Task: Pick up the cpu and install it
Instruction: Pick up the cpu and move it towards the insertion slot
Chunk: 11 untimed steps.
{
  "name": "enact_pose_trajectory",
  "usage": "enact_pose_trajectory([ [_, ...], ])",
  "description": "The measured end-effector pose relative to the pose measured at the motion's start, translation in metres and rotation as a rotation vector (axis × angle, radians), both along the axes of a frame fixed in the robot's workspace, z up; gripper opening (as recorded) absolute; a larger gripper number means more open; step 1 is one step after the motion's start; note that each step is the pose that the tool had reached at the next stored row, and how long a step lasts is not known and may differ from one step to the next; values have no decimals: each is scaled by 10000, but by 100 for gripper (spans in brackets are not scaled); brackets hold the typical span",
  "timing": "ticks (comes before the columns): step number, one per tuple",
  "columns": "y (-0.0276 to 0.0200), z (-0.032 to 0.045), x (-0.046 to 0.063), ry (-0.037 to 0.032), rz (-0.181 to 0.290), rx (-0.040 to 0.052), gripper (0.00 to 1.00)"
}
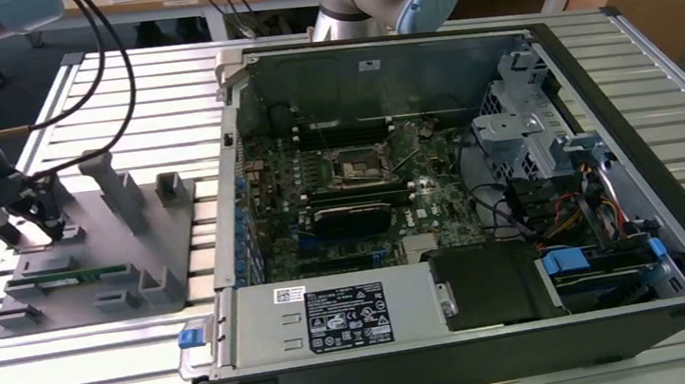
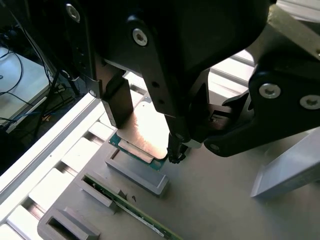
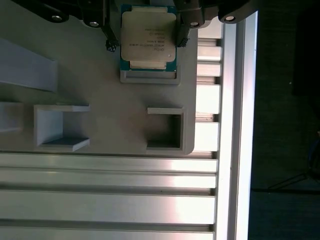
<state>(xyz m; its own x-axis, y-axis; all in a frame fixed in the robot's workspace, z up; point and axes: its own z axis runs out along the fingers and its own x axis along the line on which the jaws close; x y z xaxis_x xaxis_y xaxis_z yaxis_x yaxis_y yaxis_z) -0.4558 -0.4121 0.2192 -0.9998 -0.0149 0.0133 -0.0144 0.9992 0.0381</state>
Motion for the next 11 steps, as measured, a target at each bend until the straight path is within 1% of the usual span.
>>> enact_pose_trajectory([
  [11,0,34,0,-1,0,0,53],
])
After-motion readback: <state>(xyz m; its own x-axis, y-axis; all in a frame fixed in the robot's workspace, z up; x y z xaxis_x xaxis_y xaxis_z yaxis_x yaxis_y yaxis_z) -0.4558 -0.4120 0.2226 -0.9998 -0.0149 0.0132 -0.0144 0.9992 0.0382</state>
